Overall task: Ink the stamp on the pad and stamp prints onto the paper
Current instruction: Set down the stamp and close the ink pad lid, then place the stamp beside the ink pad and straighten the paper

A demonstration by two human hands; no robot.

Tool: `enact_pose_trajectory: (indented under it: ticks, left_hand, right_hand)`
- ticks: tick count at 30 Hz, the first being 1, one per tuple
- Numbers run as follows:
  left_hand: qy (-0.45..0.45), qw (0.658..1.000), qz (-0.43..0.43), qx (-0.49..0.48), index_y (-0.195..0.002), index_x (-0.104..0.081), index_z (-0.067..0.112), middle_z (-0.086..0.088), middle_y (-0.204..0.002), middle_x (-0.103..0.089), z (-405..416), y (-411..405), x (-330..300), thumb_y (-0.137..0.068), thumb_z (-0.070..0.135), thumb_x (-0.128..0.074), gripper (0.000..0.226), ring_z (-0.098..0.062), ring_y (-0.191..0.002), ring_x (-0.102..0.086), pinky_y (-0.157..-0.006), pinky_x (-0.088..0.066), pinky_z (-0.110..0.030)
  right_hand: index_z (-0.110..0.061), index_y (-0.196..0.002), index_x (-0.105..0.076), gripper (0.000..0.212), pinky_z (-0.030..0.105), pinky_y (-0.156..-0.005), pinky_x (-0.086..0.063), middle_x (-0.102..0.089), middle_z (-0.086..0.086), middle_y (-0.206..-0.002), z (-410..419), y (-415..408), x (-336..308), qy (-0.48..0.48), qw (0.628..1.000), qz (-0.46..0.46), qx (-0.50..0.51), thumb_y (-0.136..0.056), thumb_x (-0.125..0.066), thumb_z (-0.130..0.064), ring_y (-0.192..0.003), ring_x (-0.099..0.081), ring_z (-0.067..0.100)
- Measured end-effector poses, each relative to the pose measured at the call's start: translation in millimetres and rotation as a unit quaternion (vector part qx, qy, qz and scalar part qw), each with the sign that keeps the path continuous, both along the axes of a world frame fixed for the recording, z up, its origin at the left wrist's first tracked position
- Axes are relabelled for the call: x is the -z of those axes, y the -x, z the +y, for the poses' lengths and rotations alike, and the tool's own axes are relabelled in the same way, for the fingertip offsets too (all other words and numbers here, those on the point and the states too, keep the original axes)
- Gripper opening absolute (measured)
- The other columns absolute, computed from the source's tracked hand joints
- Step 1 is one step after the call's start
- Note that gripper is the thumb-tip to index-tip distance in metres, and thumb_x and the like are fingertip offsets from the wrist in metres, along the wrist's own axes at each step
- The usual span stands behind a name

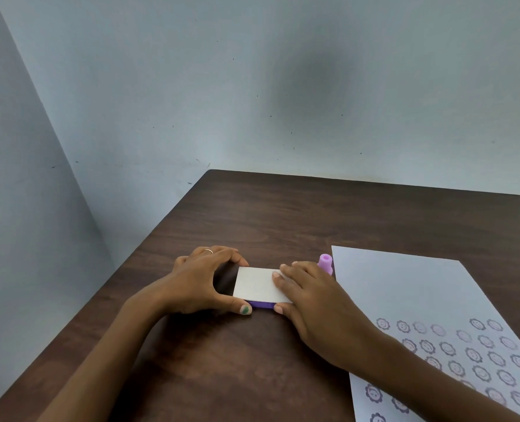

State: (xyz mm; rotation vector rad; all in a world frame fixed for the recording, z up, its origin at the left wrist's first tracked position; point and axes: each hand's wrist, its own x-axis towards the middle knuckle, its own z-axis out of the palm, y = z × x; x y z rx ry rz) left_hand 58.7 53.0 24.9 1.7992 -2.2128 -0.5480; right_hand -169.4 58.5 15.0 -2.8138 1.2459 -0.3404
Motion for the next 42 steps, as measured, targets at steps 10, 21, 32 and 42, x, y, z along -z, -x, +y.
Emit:
enact_pose_trajectory:
  ticks: [10,21,32,42]
  left_hand:
    - [0.063,0.997,0.03,0.033,-0.128,-0.042,0.045,0.025,-0.136,-0.042,9,26,-2,-0.073,0.066,-0.047,0.059,0.001,-0.131,-0.029,-0.109,-0.016,-0.03]
    - [0.142,0.985,-0.051,0.084,-0.149,-0.007,0.034,0.019,-0.157,-0.007,25,55,12,-0.092,0.054,-0.036,0.067,0.007,-0.141,0.005,-0.113,0.011,-0.017]
    - [0.119,0.984,-0.114,0.075,-0.145,0.017,0.034,0.018,-0.155,0.018,49,78,30,-0.079,0.078,-0.01,0.085,0.006,-0.136,0.028,-0.115,0.017,-0.025]
    - [0.08,0.988,-0.108,0.077,-0.148,0.009,0.031,0.014,-0.158,0.011,10,69,23,-0.073,0.083,-0.018,0.095,0.001,-0.14,0.021,-0.113,0.017,-0.026]
  right_hand:
    - [-0.012,-0.12,-0.055,0.033,0.034,-0.098,-0.037,-0.057,0.007,-0.124,8,-3,-1,0.06,0.996,-0.062,0.008,-0.095,-0.044,-0.03,-0.113,-0.046,0.022]
    - [-0.017,-0.118,-0.058,0.03,0.029,-0.101,-0.035,-0.059,0.001,-0.125,15,14,-5,0.045,0.986,-0.161,0.0,-0.089,-0.053,-0.023,-0.114,-0.049,0.015]
    - [-0.017,-0.118,-0.056,0.033,0.017,-0.093,-0.031,-0.058,0.002,-0.127,-6,64,-8,0.029,0.959,-0.255,0.121,-0.086,-0.061,-0.021,-0.112,-0.052,0.013]
    - [-0.011,-0.1,-0.063,0.021,0.002,-0.068,-0.033,-0.067,0.007,-0.104,-40,40,-3,-0.019,0.952,-0.285,0.11,-0.08,-0.068,-0.014,-0.085,-0.055,0.011]
